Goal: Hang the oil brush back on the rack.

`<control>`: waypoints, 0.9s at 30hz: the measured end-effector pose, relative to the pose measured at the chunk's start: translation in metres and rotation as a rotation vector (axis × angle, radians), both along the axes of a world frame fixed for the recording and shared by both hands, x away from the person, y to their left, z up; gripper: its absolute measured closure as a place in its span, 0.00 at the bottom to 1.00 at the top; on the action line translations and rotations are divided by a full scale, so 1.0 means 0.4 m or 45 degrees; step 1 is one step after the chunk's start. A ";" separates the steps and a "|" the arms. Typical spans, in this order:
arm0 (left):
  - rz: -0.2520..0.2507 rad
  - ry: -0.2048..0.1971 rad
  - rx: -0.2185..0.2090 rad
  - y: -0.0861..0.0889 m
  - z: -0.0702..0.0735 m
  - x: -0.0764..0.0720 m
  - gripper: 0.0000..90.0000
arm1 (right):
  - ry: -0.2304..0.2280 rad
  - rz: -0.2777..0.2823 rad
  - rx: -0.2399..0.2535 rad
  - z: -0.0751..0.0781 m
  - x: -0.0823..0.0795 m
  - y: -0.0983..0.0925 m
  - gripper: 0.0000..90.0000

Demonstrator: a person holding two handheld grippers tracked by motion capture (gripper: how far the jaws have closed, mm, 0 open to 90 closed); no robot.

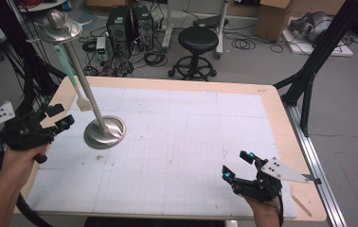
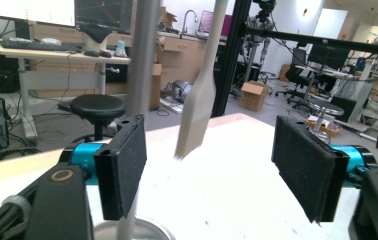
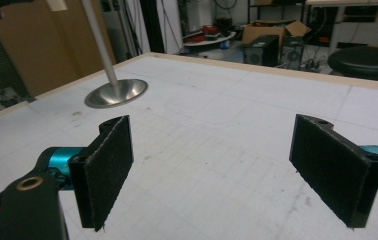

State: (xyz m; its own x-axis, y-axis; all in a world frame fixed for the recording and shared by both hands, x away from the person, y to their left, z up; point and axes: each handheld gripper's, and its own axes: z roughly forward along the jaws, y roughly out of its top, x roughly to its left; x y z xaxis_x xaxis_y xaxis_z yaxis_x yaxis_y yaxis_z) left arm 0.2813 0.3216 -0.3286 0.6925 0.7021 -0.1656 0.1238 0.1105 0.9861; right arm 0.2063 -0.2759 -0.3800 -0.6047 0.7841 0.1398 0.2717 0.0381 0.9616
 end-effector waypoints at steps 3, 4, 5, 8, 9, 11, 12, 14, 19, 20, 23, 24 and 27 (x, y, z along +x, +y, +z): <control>-0.020 -0.011 0.013 -0.025 -0.024 -0.023 0.31 | 0.004 -0.033 -0.019 -0.005 -0.002 -0.016 0.18; -0.033 -0.012 0.021 -0.035 -0.032 -0.031 0.30 | 0.004 -0.044 -0.029 -0.007 -0.003 -0.022 0.18; -0.052 -0.008 0.025 -0.047 -0.040 -0.039 0.30 | 0.014 -0.058 -0.032 -0.009 -0.006 -0.027 0.18; -0.087 -0.012 0.039 -0.085 -0.070 -0.065 0.28 | 0.025 -0.089 -0.047 -0.020 -0.012 -0.042 0.18; -0.095 -0.009 0.036 -0.097 -0.081 -0.071 0.26 | 0.030 -0.100 -0.055 -0.022 -0.013 -0.046 0.18; -0.102 -0.003 0.032 -0.119 -0.102 -0.082 0.21 | 0.031 -0.115 -0.054 -0.027 -0.015 -0.054 0.18; -0.099 -0.002 0.045 -0.127 -0.111 -0.086 0.19 | 0.034 -0.121 -0.042 -0.029 -0.016 -0.058 0.18; -0.111 0.006 0.042 -0.141 -0.130 -0.089 0.19 | 0.037 -0.131 -0.035 -0.033 -0.020 -0.062 0.18; -0.114 0.034 0.059 -0.157 -0.156 -0.091 0.20 | 0.042 -0.126 -0.057 -0.038 -0.022 -0.057 0.18; -0.113 0.030 0.059 -0.159 -0.157 -0.092 0.20 | 0.040 -0.127 -0.058 -0.037 -0.022 -0.055 0.18; -0.121 0.031 0.082 -0.162 -0.161 -0.092 0.21 | 0.037 -0.124 -0.061 -0.039 -0.021 -0.050 0.18; -0.122 0.034 0.083 -0.163 -0.162 -0.092 0.21 | 0.038 -0.119 -0.065 -0.040 -0.020 -0.048 0.18; -0.119 0.029 0.079 -0.162 -0.161 -0.093 0.21 | 0.049 -0.110 -0.067 -0.040 -0.022 -0.042 0.18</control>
